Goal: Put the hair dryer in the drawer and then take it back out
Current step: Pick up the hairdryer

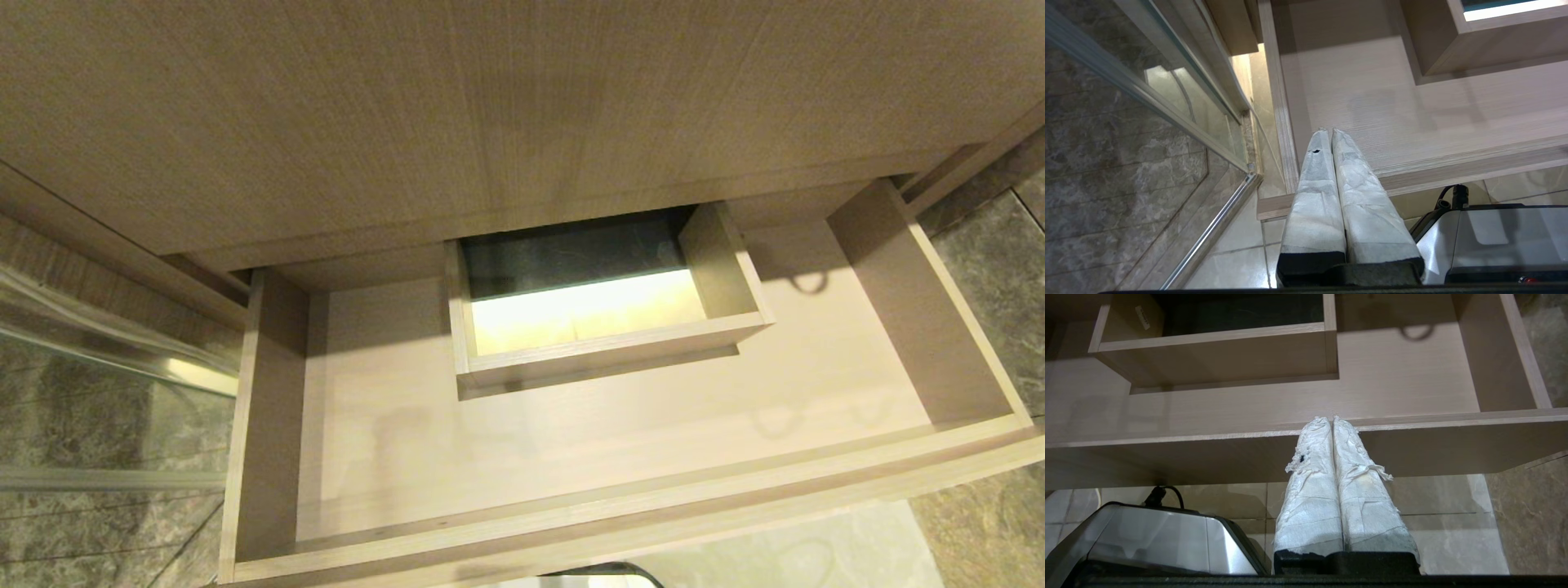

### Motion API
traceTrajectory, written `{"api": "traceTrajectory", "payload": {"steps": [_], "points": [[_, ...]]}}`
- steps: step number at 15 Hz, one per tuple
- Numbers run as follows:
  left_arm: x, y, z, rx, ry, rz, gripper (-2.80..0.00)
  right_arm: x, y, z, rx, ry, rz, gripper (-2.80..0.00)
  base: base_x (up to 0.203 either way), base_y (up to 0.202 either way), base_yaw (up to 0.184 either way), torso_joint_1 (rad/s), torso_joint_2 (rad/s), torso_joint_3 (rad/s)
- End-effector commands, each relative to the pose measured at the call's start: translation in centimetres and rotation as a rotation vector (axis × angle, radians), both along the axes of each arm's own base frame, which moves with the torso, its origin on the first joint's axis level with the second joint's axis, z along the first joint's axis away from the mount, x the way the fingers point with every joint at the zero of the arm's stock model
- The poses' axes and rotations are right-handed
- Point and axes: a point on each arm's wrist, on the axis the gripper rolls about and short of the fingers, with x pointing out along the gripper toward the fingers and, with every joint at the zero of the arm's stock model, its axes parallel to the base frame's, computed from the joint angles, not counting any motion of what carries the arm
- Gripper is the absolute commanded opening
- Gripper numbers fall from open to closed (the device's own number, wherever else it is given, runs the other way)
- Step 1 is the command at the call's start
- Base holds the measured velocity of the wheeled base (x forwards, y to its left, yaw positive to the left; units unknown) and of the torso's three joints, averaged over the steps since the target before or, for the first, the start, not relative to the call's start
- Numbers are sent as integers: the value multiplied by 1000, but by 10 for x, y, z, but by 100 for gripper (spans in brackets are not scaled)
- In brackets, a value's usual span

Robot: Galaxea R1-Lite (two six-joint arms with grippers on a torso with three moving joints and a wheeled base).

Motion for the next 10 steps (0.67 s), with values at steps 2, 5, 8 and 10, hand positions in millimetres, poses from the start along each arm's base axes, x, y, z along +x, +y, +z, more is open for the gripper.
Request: {"api": "traceTrajectory", "payload": {"steps": [2,5,8,10], "points": [[0,0,0,0,1,0,-280,0,0,-12,-1,-2,1,-280,0,0,0,79,-101,-35],[0,0,0,0,2,0,-280,0,0,-12,1,-1,1,-280,0,0,0,212,-402,-185],[0,0,0,0,2,0,-280,0,0,-12,-1,0,1,-280,0,0,0,186,-459,-213],[0,0,0,0,2,0,-280,0,0,-12,-1,-1,1,-280,0,0,0,75,-492,-220]]}}
